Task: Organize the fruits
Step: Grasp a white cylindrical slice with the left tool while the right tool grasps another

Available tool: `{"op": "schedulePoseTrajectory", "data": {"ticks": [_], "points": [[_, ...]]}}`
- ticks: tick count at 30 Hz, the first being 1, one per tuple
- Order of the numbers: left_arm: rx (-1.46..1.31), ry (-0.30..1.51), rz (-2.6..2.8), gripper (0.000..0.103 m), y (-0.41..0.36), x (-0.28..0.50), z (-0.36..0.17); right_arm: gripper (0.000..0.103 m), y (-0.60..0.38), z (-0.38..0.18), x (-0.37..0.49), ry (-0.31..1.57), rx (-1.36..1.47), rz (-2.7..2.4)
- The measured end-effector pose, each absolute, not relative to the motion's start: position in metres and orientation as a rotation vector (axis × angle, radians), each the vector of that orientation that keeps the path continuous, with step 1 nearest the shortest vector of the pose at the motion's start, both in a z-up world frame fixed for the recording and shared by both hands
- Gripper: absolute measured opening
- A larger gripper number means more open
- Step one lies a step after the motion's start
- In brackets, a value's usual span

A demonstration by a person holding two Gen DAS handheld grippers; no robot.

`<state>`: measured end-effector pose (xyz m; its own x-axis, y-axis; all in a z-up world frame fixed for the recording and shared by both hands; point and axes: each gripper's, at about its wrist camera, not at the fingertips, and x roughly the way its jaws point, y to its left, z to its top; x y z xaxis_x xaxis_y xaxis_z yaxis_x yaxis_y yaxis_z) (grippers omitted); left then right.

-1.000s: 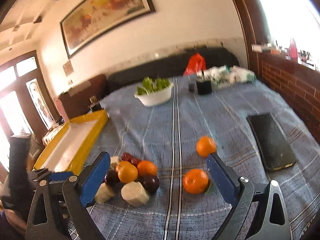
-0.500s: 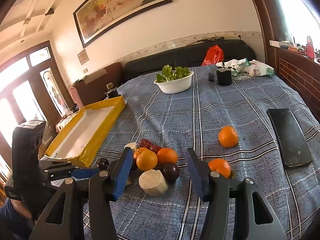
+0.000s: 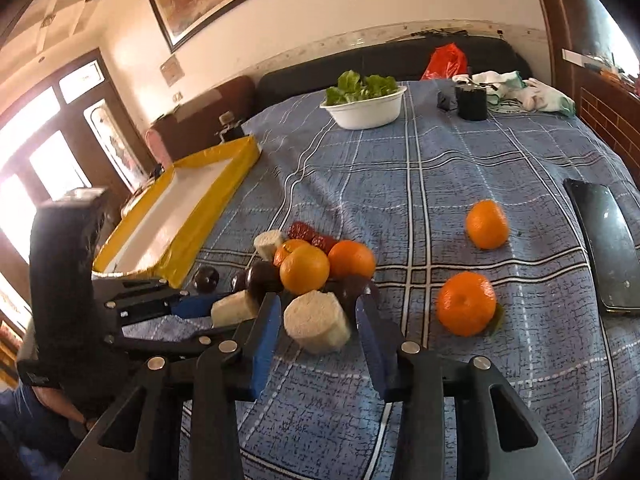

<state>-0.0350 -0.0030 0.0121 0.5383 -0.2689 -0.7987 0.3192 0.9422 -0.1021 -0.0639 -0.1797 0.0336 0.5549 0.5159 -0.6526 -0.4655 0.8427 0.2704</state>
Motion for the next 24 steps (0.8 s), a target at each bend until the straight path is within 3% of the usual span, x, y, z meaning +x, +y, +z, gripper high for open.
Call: {"op": "schedulePoseTrajectory", "data": {"ticks": [15,24], "points": [[-0.02,0.875,-0.362,0.034,0.028,-0.05,0.027,0.039,-0.165,0.016,-0.056,0.878,0.008,0.568],[-0.063,0.848,-0.325,0.034,0.052,-0.057,0.037,0.038,-0.164,0.028,-0.07,0.798,0.002,0.585]]}}
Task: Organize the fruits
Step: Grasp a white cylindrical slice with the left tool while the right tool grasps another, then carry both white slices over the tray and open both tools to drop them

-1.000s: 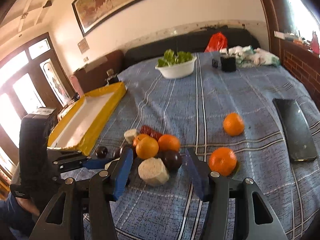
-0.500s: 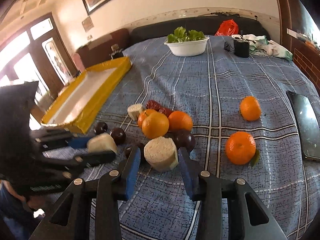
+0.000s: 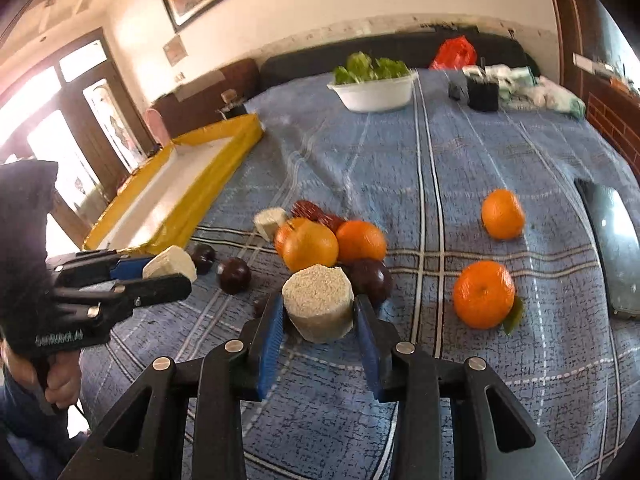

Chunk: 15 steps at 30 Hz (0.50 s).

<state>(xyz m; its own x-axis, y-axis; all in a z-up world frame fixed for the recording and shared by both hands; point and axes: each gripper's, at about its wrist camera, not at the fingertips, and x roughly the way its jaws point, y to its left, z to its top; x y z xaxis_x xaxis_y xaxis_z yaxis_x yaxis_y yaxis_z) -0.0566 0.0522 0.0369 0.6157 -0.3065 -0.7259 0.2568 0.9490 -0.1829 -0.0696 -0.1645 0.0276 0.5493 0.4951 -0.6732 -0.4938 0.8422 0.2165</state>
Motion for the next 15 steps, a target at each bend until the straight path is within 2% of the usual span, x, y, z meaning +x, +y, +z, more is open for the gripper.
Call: {"op": "schedulePoseTrajectory", "data": {"ticks": [15], "points": [[-0.186,0.764,-0.129,0.034,0.167,-0.053,0.065,0.039,-0.117,0.072,-0.069,0.798,0.053,0.708]]}}
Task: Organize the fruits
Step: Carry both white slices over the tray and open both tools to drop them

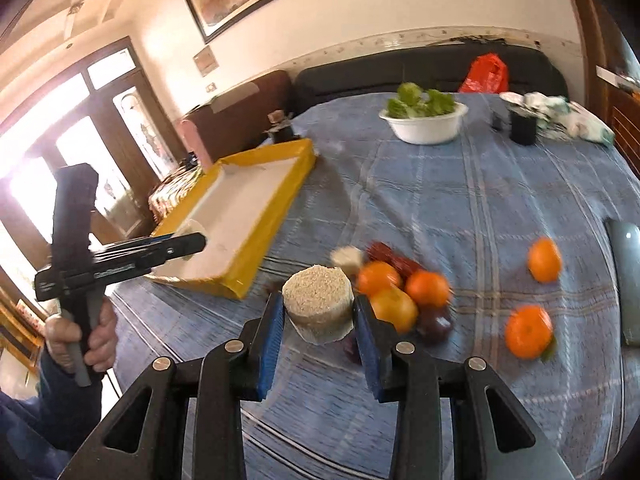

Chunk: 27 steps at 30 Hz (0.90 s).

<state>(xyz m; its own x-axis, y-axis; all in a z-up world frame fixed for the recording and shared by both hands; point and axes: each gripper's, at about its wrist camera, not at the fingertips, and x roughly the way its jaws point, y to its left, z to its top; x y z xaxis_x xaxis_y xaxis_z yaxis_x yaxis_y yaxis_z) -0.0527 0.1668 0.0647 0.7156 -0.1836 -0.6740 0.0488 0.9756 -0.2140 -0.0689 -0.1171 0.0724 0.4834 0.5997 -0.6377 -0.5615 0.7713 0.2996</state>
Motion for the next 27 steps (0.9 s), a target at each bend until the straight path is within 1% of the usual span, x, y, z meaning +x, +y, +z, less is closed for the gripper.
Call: {"op": "schedulePoseTrajectory", "data": {"ticks": [6,11,15,21,27], "points": [[-0.222,0.801,-0.035,0.034,0.211,-0.025,0.061,0.039,-0.053,0.081,-0.038,0.849,0.05,0.786],[-0.279,0.868,0.039,0.034,0.238,0.001,0.041,0.039,0.012,0.068,-0.003,0.936,0.074,0.838],[-0.301,0.866,0.051,0.034,0.241,-0.002,0.032,0.039,0.052,0.054,0.005,0.966,0.023,0.842],[-0.291,0.864,0.077,0.034,0.244,-0.006,0.023,0.039,0.075,0.028,0.005,1.014,-0.031,0.847],[-0.319,0.869,0.081,0.034,0.249,-0.004,0.013,0.04,0.085,0.023,-0.007,0.985,-0.094,0.866]]}}
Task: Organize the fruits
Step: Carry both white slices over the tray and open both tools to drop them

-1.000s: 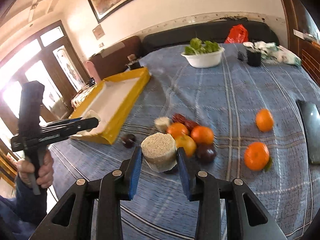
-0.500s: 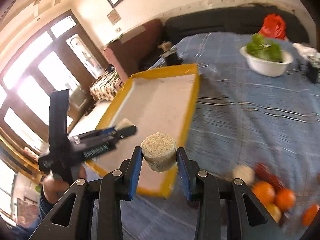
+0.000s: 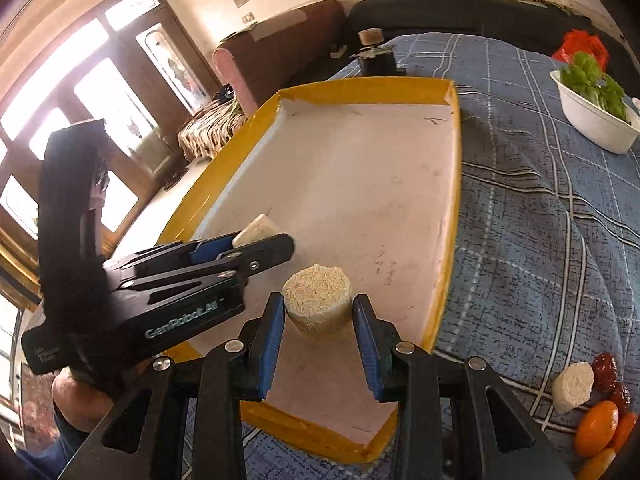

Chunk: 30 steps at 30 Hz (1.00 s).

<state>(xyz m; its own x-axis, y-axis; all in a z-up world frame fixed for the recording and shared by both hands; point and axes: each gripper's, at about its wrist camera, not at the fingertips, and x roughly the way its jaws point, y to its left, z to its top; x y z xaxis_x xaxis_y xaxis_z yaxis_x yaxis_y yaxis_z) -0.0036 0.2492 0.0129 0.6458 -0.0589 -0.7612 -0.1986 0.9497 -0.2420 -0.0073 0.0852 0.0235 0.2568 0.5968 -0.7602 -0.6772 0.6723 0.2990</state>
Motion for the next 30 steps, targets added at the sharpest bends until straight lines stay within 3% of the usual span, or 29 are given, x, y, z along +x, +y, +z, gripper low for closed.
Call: {"op": "schedulePoseTrajectory", "data": {"ticks": [7,11,15,18,22,30], "points": [[-0.333,0.827,0.079,0.036,0.249,-0.009,0.012,0.04,0.088,0.022,-0.014,0.944,-0.148,0.859],[-0.362,0.809,0.064,0.048,0.25,-0.011,0.012,0.04,0.087,0.022,-0.011,0.951,-0.144,0.869],[-0.387,0.77,0.046,0.05,0.252,-0.016,0.017,0.041,0.076,0.028,-0.011,0.951,-0.099,0.878],[-0.394,0.747,0.042,0.053,0.253,-0.019,0.02,0.047,0.061,0.035,-0.014,0.951,-0.051,0.886],[-0.393,0.722,0.036,0.053,0.252,-0.022,0.024,0.071,0.035,0.047,-0.022,0.896,0.018,0.846],[-0.359,0.689,0.014,0.053,0.242,-0.024,0.032,0.073,-0.027,0.058,-0.037,0.82,0.22,0.797]]}}
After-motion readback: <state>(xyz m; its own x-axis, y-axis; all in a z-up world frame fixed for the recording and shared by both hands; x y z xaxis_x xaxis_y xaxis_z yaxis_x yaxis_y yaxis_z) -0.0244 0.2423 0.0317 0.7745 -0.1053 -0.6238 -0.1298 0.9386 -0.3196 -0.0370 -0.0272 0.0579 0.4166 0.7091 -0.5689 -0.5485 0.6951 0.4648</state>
